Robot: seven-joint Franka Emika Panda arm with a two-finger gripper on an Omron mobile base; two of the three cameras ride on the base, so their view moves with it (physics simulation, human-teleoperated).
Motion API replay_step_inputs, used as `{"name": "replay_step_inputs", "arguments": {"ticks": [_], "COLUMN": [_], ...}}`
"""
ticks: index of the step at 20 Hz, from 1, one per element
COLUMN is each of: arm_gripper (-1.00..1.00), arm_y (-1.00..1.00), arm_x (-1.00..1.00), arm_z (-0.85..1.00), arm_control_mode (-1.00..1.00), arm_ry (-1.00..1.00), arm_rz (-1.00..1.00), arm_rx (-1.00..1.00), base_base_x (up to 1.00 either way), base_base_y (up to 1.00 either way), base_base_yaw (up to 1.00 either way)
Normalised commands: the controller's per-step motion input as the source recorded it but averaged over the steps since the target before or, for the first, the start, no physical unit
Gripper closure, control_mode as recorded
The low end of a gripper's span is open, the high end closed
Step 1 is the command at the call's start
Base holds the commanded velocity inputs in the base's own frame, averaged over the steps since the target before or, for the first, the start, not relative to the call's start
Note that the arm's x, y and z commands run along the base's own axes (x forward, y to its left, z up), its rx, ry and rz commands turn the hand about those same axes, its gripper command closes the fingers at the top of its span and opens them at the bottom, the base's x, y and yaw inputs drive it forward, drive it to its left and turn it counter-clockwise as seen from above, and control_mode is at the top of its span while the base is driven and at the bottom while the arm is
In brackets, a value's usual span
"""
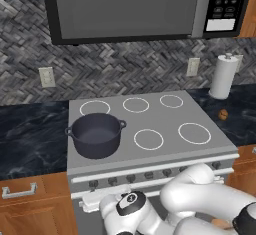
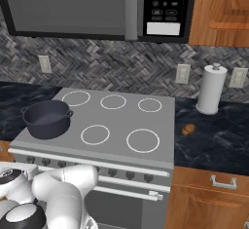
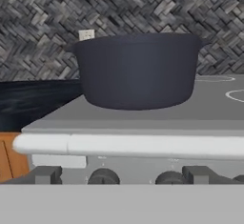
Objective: Turn on the burner for the pot on the stove. Wait thirty seconds for the pot to heat up. Then add the potato to the pot.
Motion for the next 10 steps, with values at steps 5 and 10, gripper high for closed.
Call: {"name": "replay_step_inputs", "arguments": {"ticks": [5, 10], "arm_gripper": [-1.0, -1.0], "arm_y": [0.19, 0.0], "arm_x": [0.0, 0.0], "arm_z": [-0.21, -0.31], "arm_control_mode": [-1.0, -1.0], "arm_ry": [0.0, 0.0], "arm_rz": [-0.02, 0.0], "arm_rx": [0.0, 0.0], "base_base_x": [0.0, 0.0], "base_base_y": [0.0, 0.0], "base_base_yaw": [0.0, 0.0]}}
